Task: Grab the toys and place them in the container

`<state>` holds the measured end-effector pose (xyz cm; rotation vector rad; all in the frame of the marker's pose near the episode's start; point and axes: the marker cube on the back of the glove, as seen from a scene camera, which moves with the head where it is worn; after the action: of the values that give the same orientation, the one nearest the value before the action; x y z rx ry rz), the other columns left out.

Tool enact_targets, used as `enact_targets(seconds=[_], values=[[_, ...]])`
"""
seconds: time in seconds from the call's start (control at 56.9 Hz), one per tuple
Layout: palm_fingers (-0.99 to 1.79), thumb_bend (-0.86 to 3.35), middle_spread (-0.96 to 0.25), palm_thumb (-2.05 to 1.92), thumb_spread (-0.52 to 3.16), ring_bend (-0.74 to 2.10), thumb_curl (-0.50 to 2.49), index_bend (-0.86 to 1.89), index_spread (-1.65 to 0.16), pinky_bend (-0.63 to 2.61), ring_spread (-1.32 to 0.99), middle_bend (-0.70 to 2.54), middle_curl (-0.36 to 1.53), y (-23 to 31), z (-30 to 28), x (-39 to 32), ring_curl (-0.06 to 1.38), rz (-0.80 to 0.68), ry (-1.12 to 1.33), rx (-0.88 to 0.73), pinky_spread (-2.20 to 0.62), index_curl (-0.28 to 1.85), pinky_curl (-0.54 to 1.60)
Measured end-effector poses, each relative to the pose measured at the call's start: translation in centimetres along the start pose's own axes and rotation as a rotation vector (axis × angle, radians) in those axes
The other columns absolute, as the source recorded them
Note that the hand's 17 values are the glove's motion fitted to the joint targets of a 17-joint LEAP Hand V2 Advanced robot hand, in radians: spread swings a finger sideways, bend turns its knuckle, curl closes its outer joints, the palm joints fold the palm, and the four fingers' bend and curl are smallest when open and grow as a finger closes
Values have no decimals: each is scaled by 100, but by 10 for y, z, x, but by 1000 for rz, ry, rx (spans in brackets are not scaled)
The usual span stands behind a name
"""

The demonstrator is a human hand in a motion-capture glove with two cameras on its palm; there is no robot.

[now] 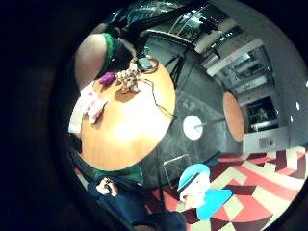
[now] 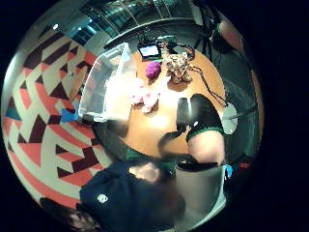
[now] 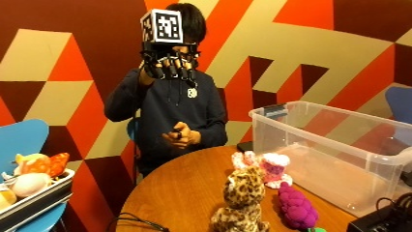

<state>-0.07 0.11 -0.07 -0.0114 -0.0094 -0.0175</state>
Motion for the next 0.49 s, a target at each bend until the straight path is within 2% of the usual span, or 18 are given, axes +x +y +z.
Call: enact_targets(seconds=[0.105,0.211,0.492], values=[[55,29,-3,32,80,27,9,27,-12,48,-6,27,9,1,-1,-2,8,-22,-10,-16,-1,13,16],[52,34,-4,32,111,28,14,26,-15,48,-8,28,12,1,0,-3,10,-13,-11,-29,-1,17,19],[49,35,-5,28,146,30,24,24,-19,49,-10,29,20,-5,4,1,12,-23,-9,-39,-1,25,23]])
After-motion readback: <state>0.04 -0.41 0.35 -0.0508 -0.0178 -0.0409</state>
